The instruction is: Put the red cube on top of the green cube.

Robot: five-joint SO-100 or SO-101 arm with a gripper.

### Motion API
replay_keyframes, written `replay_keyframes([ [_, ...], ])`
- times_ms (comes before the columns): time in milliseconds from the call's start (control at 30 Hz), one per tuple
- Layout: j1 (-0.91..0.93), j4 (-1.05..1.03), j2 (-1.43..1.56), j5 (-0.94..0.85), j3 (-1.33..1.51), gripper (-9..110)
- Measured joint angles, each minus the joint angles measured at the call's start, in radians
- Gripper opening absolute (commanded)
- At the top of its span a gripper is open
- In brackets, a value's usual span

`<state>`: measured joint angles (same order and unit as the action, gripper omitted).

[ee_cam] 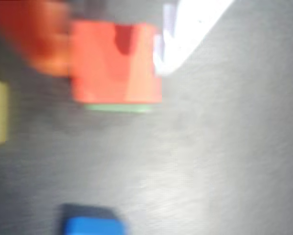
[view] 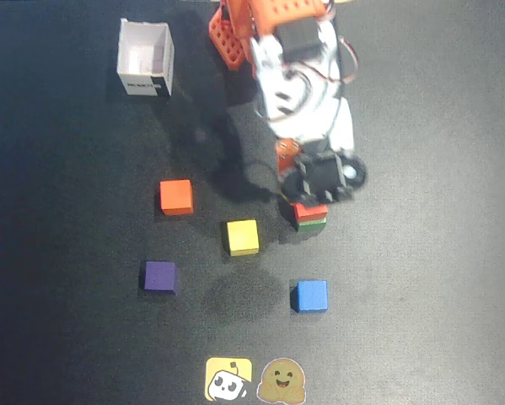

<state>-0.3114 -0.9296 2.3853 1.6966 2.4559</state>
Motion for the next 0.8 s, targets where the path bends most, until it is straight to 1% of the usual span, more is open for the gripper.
replay_keyframes([
  [100,0.041,-0.044,0.075,-0.044,0.0,0],
  [233,0.133,-0.067,0.172,-0.166,0.035,0],
  [300,0.146,-0.08,0.201,-0.193,0.054,0],
  [700,0.224,-0.12,0.566,-0.262,0.324,0],
  [800,0.245,-0.12,0.592,-0.253,0.341,0],
])
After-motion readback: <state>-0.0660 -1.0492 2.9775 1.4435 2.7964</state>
